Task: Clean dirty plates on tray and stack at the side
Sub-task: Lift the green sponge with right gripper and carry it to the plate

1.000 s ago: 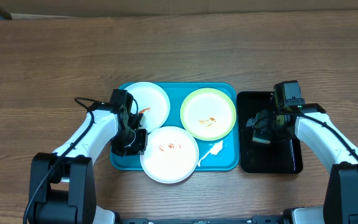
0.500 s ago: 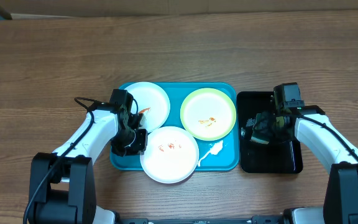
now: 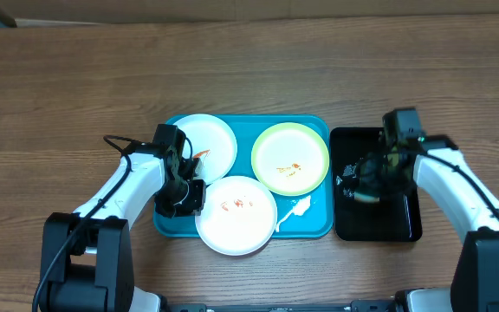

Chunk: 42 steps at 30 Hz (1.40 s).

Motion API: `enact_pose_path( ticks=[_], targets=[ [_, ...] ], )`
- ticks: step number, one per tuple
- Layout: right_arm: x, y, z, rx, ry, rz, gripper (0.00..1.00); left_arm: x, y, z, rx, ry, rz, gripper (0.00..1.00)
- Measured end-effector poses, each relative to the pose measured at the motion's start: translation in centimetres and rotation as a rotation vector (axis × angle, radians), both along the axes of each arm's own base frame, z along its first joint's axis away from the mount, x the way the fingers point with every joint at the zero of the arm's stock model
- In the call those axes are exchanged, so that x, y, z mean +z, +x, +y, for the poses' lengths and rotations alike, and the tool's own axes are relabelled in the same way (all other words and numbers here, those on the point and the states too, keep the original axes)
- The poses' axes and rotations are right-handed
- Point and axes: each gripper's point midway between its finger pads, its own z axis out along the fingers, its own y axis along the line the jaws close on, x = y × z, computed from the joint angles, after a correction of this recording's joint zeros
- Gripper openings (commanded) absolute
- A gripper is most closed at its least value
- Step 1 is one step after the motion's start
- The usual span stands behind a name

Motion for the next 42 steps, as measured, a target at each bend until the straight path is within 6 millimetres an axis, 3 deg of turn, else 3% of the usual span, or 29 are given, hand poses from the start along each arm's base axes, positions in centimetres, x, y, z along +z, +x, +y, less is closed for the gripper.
enact_pose_path(
  ticks=[4, 8, 15, 21, 26, 33, 42],
  targets=[
    [3.9, 2.1, 1.3, 0.042, 0.067, -0.084, 0.04, 0.0, 0.0, 0.0, 0.0, 0.0, 0.0, 0.04],
    [6.8, 2.1, 4.3, 0.144, 0.206, -0.143, 0.04, 0.0, 0.0, 0.0, 0.0, 0.0, 0.0, 0.04],
    [7.8, -0.2, 11.5, 0.387, 0.345, -0.144, 0.04, 0.0, 0.0, 0.0, 0.0, 0.0, 0.0, 0.04],
    [9.0, -1.7, 19.4, 0.626, 0.393, -0.247, 0.04, 0.0, 0.0, -0.1, 0.002, -0.007, 0.001, 0.04],
    [9.5, -2.9, 23.5, 0.721, 0.395, -0.311, 0.04, 0.0, 0.0, -0.1, 0.005, -0.007, 0.002, 0.04],
    [7.5, -4.2, 27.9, 0.777, 0.412, -0.303, 0.04, 0.0, 0.0, -0.2, 0.005, -0.01, 0.002, 0.04],
    [1.8, -6.2, 31.6, 0.825, 0.397, -0.206, 0.04, 0.0, 0.0, -0.2, 0.009, -0.01, 0.003, 0.04]
  ],
)
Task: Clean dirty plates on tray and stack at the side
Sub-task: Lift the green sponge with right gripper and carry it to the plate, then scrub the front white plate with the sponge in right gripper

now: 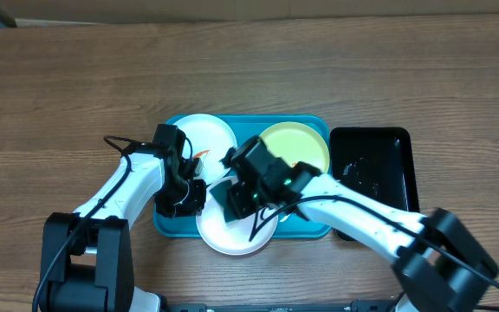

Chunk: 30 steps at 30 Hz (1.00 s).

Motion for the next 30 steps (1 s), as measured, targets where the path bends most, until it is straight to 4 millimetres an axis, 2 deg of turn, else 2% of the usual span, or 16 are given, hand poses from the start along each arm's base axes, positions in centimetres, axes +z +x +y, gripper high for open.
enact_pose_path(
  ticks=[5, 7, 21, 30],
  targets=[
    [-2.6, -1.4, 0.7, 0.027, -0.043, 0.04, 0.04, 0.0, 0.0, 0.0, 0.004, 0.0, 0.001, 0.04],
    [-2.9, -1.3, 0.6, 0.02, -0.052, 0.039, 0.04, 0.0, 0.0, 0.0, 0.004, 0.0, 0.0, 0.04],
    [-3.7, 2.5, -2.0, -0.189, -0.194, -0.105, 0.04, 0.0, 0.1, -0.2, 0.019, -0.011, 0.002, 0.04],
    [-4.2, 2.0, -4.6, -0.275, -0.316, -0.071, 0.04, 0.1, -0.2, -0.5, 0.017, -0.023, 0.013, 0.04]
  ],
)
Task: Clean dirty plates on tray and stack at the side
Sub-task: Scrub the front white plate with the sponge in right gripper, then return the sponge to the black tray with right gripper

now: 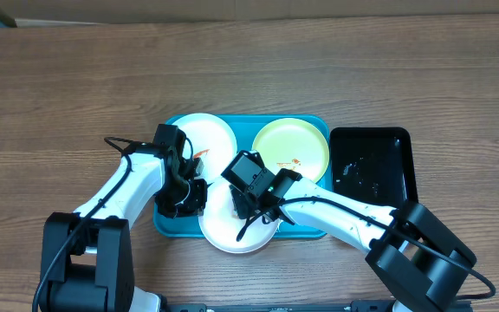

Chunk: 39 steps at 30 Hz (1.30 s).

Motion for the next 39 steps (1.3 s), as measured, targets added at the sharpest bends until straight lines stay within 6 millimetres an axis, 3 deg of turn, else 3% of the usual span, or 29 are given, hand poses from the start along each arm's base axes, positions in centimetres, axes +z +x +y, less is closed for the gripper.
enact_pose_path(
  ticks=[13, 22, 25, 29, 34, 36, 39],
  targets=[
    [0.8, -1.7, -4.2, -0.07, -0.2, 0.08, 0.04, 0.1, -0.1, -0.4, -0.007, -0.011, 0.002, 0.04],
    [1.1, -1.6, -4.2, -0.071, -0.199, 0.071, 0.04, 0.0, -0.1, -0.1, -0.009, 0.003, 0.002, 0.04],
    [2.8, -1.0, -3.9, -0.078, -0.151, 0.033, 0.04, -0.1, -0.1, 0.2, -0.007, 0.026, 0.002, 0.04],
    [7.8, 0.5, -4.3, -0.124, -0.032, -0.057, 0.04, 0.0, 0.0, 0.5, -0.006, 0.039, -0.008, 0.04],
    [13.5, 2.7, -8.5, -0.253, 0.068, -0.148, 0.04, 1.1, 0.6, 1.0, -0.004, 0.069, -0.069, 0.03],
    [14.2, 3.3, -11.1, -0.321, 0.055, -0.148, 0.04, 1.9, 0.9, 1.4, 0.001, 0.086, -0.107, 0.04],
    [13.6, 3.6, -14.8, -0.415, -0.004, -0.102, 0.04, 2.8, 1.3, 1.9, 0.02, 0.118, -0.153, 0.04]
  ],
)
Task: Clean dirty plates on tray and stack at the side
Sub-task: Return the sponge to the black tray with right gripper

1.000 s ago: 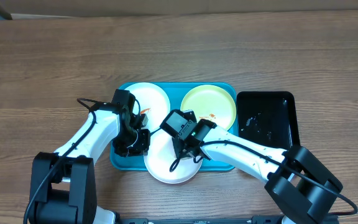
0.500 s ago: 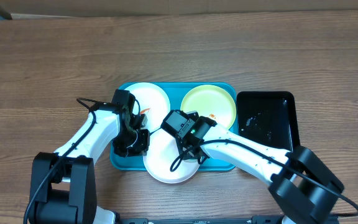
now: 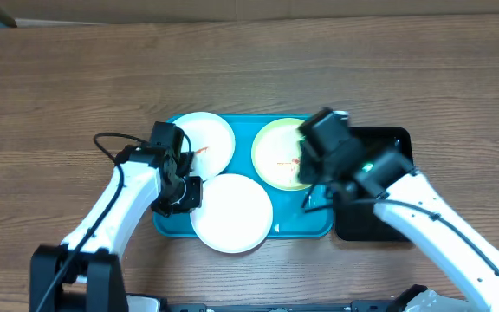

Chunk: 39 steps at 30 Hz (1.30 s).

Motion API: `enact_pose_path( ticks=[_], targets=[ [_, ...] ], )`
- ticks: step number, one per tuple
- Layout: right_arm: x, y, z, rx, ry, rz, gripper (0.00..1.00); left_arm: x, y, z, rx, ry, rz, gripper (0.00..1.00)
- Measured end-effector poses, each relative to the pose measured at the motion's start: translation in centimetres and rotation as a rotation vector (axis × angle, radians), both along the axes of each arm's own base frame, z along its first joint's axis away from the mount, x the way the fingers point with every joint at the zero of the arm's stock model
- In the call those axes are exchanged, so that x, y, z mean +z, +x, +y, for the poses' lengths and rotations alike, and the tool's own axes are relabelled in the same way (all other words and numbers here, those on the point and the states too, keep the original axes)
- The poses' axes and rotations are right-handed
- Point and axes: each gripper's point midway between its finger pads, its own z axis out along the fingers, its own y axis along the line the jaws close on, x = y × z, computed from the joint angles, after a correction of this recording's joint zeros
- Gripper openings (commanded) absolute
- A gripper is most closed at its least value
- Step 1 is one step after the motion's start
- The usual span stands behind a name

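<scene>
A blue tray (image 3: 167, 227) holds three plates. The front white plate (image 3: 232, 213) is free of stains. The back white plate (image 3: 208, 137) has a red smear near its right rim, and the green plate (image 3: 277, 154) carries orange smears. My left gripper (image 3: 183, 196) sits at the front plate's left rim, shut on it. My right gripper (image 3: 312, 180) hangs over the green plate's right edge, its fingers hidden under the wrist. No wipe shows on the tray.
A black bin (image 3: 390, 222) stands against the tray's right side, partly under my right arm. Brown wooden table (image 3: 76, 78) surrounds the tray, with a cardboard edge along the far side.
My right gripper has moved from over the front white plate to the green plate's right edge. The front plate, now uncovered, shows no red marks. My left gripper stays at its rim.
First the front plate bore red marks, a white wipe lay on the tray's front right, and my right gripper was in the black bin. Then the right gripper was over the front plate at two moments. Now that plate is clean and the wipe is gone from the tray.
</scene>
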Motion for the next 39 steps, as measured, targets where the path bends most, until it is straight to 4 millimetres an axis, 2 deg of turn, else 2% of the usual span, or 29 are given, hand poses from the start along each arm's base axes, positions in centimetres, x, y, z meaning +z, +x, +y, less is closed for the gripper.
enact_pose_path(
  ticks=[7, 12, 15, 20, 32, 39],
  targets=[
    [-0.9, 0.4, -6.8, -0.201, -0.048, 0.094, 0.04, 2.5, 0.9, 1.4, 0.042, 0.065, -0.123, 0.04],
    [-1.1, 0.4, -10.1, -0.295, -0.063, 0.128, 0.04, 3.1, 1.0, 1.7, 0.057, 0.077, -0.148, 0.04],
    [-1.2, 0.3, -11.2, -0.322, -0.071, 0.139, 0.04, 3.2, 0.9, 1.7, 0.059, 0.077, -0.147, 0.04],
    [-1.2, 0.2, -11.8, -0.332, -0.078, 0.145, 0.04, 3.2, 0.5, 0.9, 0.05, 0.033, -0.126, 0.04],
    [-1.2, 0.2, -11.8, -0.323, -0.081, 0.145, 0.04, 3.3, -0.4, -0.4, 0.014, -0.043, -0.091, 0.04],
    [-1.2, 0.2, -11.8, -0.321, -0.081, 0.145, 0.04, 4.1, 0.4, -0.4, 0.012, -0.04, -0.12, 0.04]
  ],
)
